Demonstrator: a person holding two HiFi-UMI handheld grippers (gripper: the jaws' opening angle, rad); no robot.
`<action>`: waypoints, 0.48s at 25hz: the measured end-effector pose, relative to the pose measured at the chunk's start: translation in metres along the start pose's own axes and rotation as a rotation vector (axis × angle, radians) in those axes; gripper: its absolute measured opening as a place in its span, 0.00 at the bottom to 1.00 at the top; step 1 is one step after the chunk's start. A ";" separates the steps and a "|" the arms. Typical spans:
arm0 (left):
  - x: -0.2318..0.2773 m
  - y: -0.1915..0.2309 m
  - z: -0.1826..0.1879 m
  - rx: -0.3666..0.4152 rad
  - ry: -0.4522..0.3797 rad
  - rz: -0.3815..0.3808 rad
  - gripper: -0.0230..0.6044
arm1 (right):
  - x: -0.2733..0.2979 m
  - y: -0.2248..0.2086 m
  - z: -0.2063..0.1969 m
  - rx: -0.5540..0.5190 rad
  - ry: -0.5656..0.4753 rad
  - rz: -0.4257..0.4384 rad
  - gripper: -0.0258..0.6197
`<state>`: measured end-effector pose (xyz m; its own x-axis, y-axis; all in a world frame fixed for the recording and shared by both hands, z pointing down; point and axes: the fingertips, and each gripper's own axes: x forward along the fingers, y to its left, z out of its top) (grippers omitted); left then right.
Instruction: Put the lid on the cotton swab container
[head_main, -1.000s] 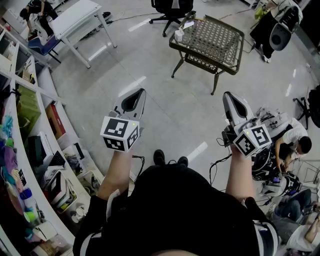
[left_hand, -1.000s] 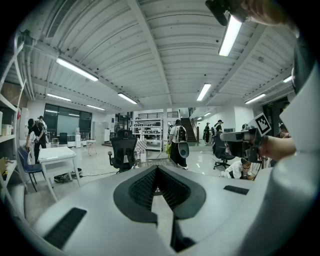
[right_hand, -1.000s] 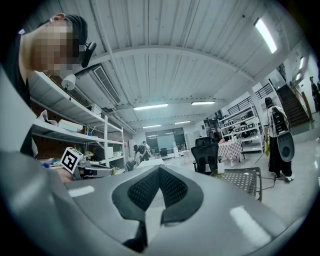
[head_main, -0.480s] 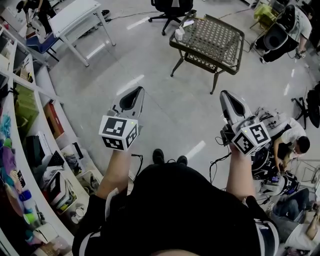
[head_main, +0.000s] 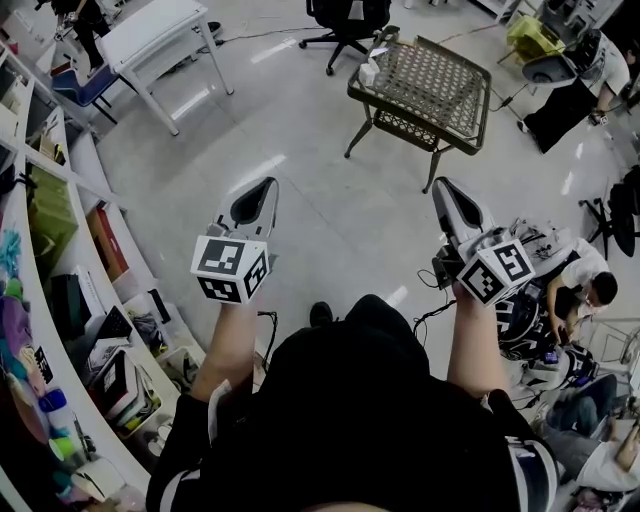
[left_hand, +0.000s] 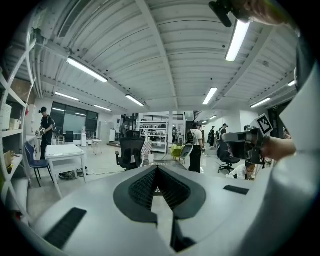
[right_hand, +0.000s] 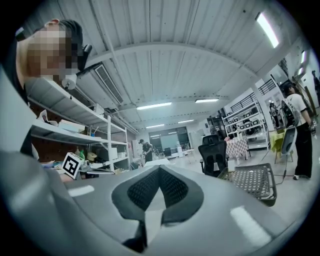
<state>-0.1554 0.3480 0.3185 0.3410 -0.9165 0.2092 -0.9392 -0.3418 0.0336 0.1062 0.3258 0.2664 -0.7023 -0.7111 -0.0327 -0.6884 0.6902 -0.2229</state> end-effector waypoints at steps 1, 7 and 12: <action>-0.001 0.002 -0.001 -0.002 0.003 -0.001 0.05 | 0.000 0.001 -0.001 0.003 0.004 -0.001 0.05; 0.006 0.008 -0.003 0.011 0.017 -0.020 0.05 | -0.007 -0.015 -0.004 0.042 -0.008 -0.034 0.05; 0.025 0.013 -0.007 0.019 0.046 -0.015 0.05 | 0.003 -0.041 -0.011 0.084 -0.011 -0.039 0.05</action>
<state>-0.1591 0.3226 0.3305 0.3521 -0.9011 0.2532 -0.9330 -0.3594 0.0185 0.1300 0.2971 0.2862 -0.6727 -0.7392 -0.0333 -0.6975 0.6484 -0.3051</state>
